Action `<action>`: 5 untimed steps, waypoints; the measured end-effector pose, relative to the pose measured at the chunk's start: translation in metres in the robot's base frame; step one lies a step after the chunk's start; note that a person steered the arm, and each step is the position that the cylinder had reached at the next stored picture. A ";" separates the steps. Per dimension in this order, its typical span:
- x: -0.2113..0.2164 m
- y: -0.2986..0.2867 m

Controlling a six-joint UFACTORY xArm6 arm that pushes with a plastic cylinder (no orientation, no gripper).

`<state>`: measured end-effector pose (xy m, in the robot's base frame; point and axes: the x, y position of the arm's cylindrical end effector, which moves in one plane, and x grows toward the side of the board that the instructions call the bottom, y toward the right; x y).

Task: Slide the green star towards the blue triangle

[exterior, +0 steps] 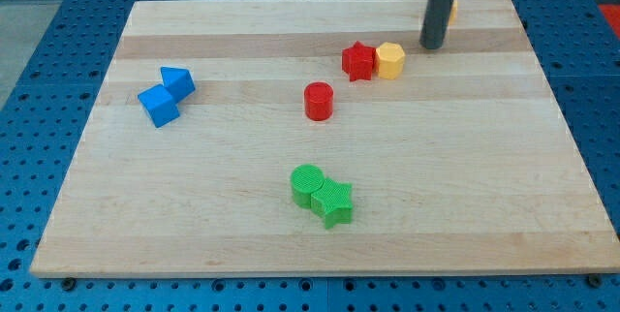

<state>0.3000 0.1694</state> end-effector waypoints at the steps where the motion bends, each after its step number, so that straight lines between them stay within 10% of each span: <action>1: -0.009 0.026; 5: -0.083 0.041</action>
